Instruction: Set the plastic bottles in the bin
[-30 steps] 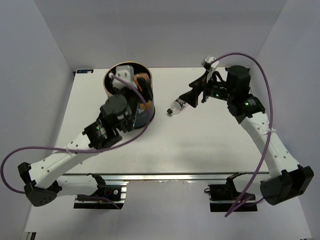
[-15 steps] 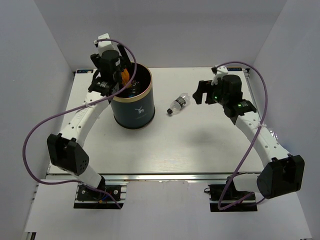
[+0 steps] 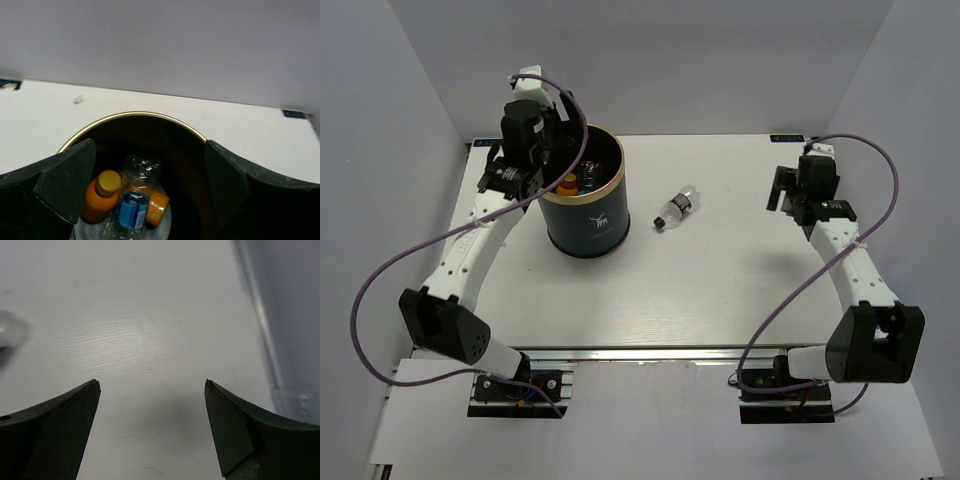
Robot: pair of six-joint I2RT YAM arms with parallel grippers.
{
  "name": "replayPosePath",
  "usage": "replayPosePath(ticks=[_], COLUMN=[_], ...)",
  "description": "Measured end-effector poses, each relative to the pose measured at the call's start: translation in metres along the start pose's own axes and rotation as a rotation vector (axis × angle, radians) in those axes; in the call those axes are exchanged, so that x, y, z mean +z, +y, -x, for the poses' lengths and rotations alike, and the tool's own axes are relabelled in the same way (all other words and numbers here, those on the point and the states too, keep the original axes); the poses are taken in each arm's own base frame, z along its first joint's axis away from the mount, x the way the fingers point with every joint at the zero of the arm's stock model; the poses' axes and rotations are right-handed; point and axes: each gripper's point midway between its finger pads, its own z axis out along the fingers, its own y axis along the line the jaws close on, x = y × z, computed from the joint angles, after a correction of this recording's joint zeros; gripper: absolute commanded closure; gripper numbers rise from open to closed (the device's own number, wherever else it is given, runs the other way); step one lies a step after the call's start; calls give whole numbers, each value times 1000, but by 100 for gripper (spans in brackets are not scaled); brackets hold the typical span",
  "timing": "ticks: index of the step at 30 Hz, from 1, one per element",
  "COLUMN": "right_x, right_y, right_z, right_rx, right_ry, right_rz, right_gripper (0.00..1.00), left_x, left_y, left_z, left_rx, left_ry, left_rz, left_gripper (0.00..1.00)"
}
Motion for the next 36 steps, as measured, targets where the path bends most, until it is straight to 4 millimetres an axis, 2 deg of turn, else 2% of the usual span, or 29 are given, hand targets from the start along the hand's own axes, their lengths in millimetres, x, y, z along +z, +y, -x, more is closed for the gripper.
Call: replayPosePath(ticks=[3,7,10,13,17,20,25,32,36], right_x=[14,23,27,32,39,41,38,40,46], right_y=[-60,-117,-147,-163,-181,-201,-234,-248,-251], right_z=[-22,-63,-81,-88,-97,-109,-133,-148,-166], right_rx=[15,4,-57,-152,-231,-228,-195,-145,-105], right_ry=[109,274,368,440,517,572,658,683,722], right_rz=[-244,-443,-516,-549,-563,-584,-617,-592,-554], right_gripper=[11,11,10,10,11,10,10,11,12], left_x=[-26,-68,-93,-107,-106,-100,-90,-80,-73], left_y=[-22,-40,-48,-52,-53,-56,-56,-51,-48], left_z=[8,22,35,33,11,-9,-25,-33,-37], left_rx=[0,-7,-10,-6,-1,8,27,44,48], left_ry=[11,-14,-46,-48,2,54,102,120,133], left_rz=[-149,-295,-366,-409,-437,-459,-461,-426,-401], left_gripper=[2,2,2,2,2,2,2,2,2])
